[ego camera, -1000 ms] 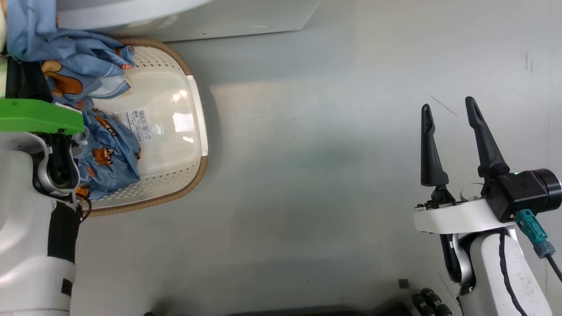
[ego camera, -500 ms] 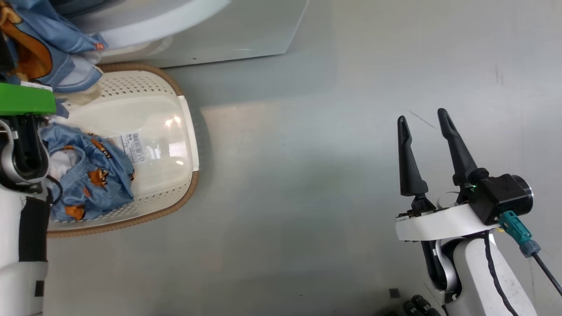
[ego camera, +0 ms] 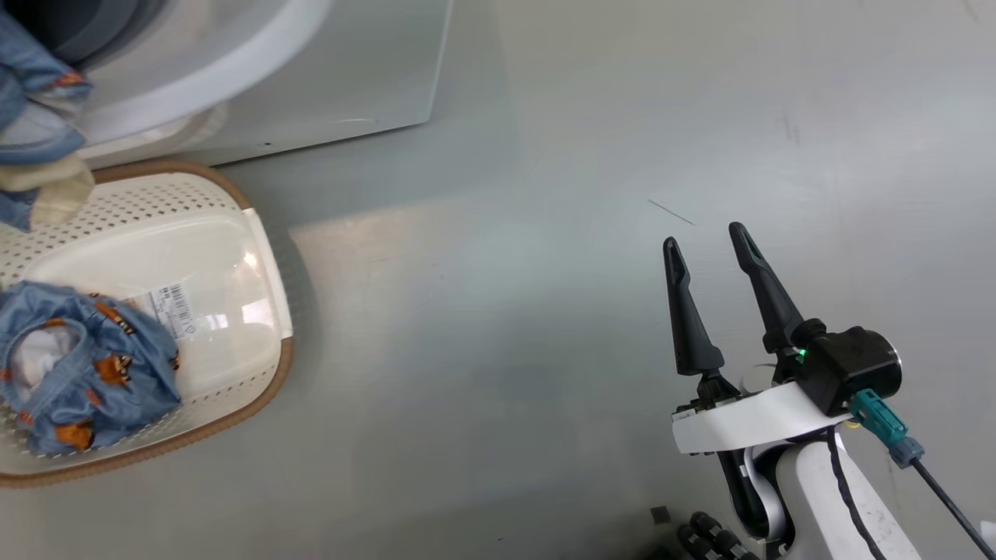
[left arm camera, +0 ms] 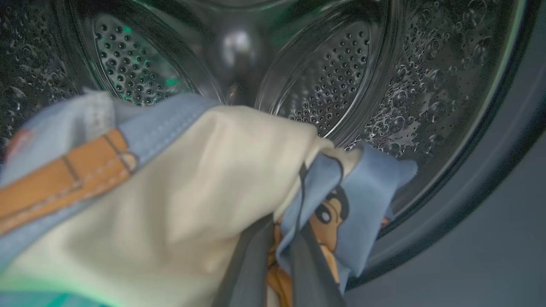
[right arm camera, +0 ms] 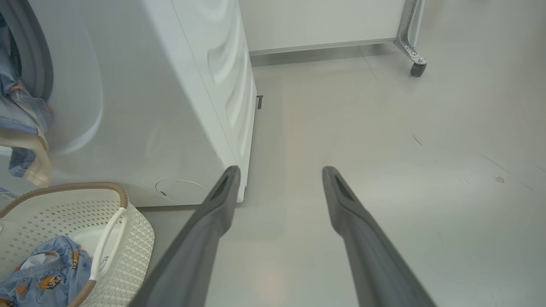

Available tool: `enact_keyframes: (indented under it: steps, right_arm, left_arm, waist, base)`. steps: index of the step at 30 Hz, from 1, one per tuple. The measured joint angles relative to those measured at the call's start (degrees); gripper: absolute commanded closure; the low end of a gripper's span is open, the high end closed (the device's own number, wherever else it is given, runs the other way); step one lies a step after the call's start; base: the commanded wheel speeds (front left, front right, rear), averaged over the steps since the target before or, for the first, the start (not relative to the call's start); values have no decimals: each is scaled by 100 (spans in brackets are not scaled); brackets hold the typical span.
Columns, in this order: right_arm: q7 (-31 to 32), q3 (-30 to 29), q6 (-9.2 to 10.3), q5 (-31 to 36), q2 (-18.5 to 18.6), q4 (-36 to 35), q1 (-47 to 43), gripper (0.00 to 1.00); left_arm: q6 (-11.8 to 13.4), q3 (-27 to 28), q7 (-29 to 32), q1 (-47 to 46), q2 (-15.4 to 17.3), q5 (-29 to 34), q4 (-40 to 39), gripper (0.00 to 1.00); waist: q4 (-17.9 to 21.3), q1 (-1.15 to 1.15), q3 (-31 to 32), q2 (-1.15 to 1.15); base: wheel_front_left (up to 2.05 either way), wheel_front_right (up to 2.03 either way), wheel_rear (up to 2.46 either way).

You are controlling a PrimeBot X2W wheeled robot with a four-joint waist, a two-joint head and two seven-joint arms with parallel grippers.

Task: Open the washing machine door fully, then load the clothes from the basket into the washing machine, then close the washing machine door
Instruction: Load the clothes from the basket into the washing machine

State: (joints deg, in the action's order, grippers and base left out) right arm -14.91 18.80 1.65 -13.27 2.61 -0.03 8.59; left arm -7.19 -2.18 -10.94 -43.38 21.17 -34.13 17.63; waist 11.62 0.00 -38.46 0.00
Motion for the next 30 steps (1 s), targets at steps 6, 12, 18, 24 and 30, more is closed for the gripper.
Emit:
enact_keyframes:
  steps: [6,12,18,24,30]
  right_arm:
    - [1,158,0,-92,-7,-1,-37,0]
    - [1,210,9,-120,-14,20,-325,0]
    - [0,208,52,-116,-26,-2,-557,0]
    - [1,203,52,-78,-35,-79,-561,0]
    - [0,212,53,-73,-38,-158,-557,0]
  left_arm:
    - [116,145,367,-557,427,63,387,100]
    - [153,190,619,-1027,761,230,843,100]
    - [176,73,865,-1508,870,332,1167,100]
    - [175,-16,940,-1786,918,401,1455,100]
    - [158,-108,706,-2236,918,454,1475,100]
  waist:
    - [302,0,27,0]
    - [601,0,7,0]
    - [763,0,-106,0]
    - [819,0,-296,0]
    - [813,0,-460,0]
  base:
    - [0,0,0]
    - [0,0,0]
    - [0,0,0]
    - [0,0,0]
    - [0,0,0]
